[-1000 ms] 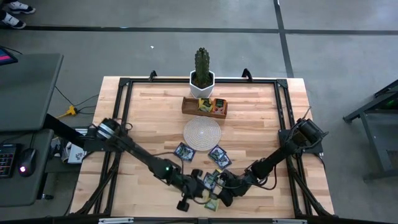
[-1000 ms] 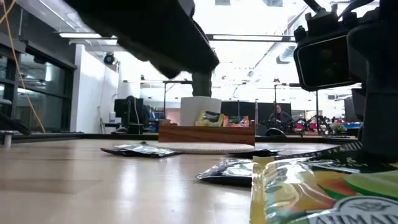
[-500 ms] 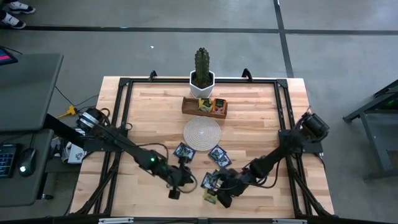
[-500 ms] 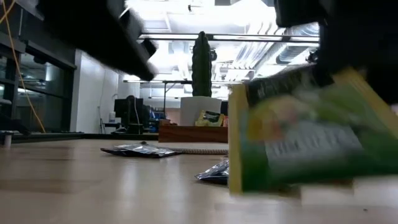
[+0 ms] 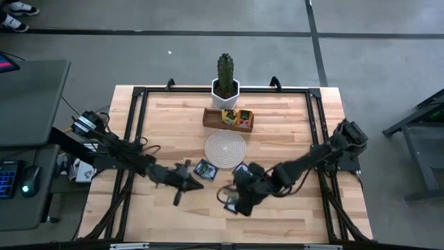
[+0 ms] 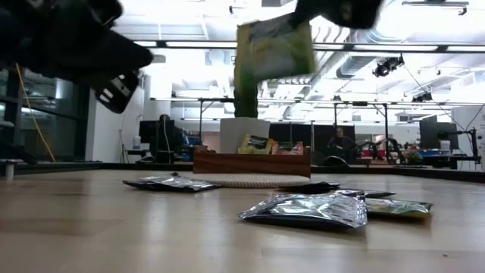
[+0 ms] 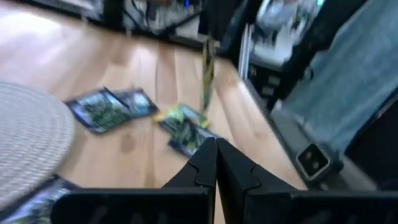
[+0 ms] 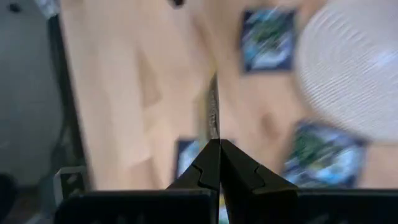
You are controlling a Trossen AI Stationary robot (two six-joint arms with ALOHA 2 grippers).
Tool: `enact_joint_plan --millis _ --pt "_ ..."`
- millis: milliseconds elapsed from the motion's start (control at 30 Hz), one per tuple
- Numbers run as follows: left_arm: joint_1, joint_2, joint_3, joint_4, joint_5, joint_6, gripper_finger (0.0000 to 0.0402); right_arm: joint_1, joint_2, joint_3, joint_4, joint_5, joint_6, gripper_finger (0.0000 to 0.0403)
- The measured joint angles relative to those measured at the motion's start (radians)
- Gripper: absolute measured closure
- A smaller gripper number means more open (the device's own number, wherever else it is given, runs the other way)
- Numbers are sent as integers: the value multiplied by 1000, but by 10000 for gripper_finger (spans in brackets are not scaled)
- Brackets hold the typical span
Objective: Pick & Place Tea
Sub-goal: Put the yellow tea bag into the middle compartment of the wooden organizer
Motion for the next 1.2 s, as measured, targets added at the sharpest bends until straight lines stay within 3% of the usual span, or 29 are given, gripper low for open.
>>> enact_joint_plan --millis 200,333,667,1200 --pt "0 -23 -185 316 -61 6 401 -101 -17 104 -143 85 -124 403" --pt "0 -23 -268 453 -56 6 401 -195 -26 112 -162 79 -215 403" --pt "0 -23 -328 542 -3 43 401 -455 -26 110 -187 -31 -385 403" --pt "0 -22 -328 548 -41 57 401 -779 -24 110 -132 -158 -677 403"
